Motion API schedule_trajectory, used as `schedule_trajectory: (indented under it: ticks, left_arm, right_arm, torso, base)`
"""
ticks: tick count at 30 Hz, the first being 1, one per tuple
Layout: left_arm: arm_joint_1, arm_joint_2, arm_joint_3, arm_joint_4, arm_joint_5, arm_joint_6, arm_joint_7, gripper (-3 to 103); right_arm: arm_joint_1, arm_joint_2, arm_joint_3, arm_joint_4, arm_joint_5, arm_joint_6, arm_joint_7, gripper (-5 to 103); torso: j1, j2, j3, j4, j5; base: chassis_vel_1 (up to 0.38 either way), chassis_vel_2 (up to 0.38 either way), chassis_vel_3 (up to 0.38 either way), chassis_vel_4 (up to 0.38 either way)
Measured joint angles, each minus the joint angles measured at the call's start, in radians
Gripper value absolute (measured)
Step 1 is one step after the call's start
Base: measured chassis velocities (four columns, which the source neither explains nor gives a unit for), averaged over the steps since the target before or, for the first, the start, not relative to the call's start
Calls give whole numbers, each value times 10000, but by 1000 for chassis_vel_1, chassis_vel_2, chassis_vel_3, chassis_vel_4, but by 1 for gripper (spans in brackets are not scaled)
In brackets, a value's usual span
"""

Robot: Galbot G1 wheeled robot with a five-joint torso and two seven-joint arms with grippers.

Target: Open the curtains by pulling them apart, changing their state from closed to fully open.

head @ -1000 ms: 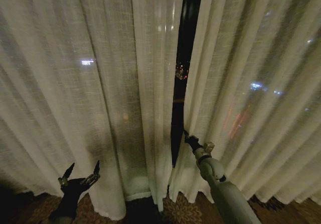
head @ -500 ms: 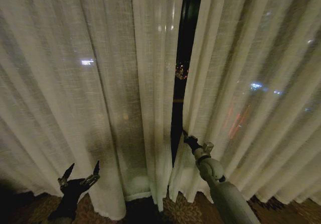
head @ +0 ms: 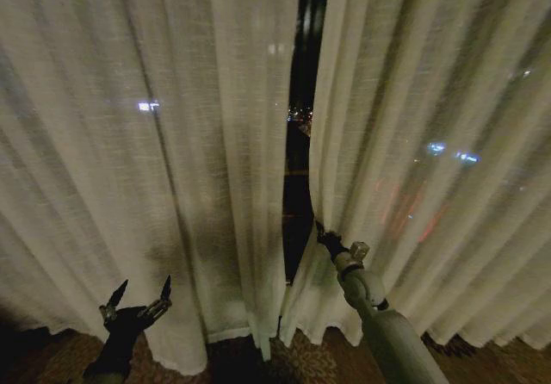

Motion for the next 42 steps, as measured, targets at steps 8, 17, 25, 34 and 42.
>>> schedule_trajectory:
  ticks: [8,17,25,34,42]
  left_arm:
    - [53,-2,36,-39,25,-1,4,100]
    - [90,-2,60,-74,29,-18,13,100]
    - [121,-3,87,-92,33,-39,22,100]
    - [110,-1,85,-90,31,-44,23,100]
    - [70,1,97,-94,47,-14,30,100]
  right_arm:
    - [-31,-2,115,32,21,10,-29,0]
    - [-144,-23,297,130,27,26,-69,0]
    - [-279,-75,434,267,28,30,-88,0]
    - [-404,-77,571,322,28,36,-88,0]
    - [-434,-74,643,322,28,48,-101,0]
  torso:
    - [1,-1,1,0,-3]
    - [0,-1,1,0,3]
    - [0,0,0,-3,5]
    - [-2,0,0,1,-2]
    - [0,-1,1,-1,0]
  base:
    - [-272,-314,284,318]
    - [-341,-377,333,382]
    - [-349,-367,353,369]
    - [-341,-347,350,340]
    - [-352,-352,364,347]
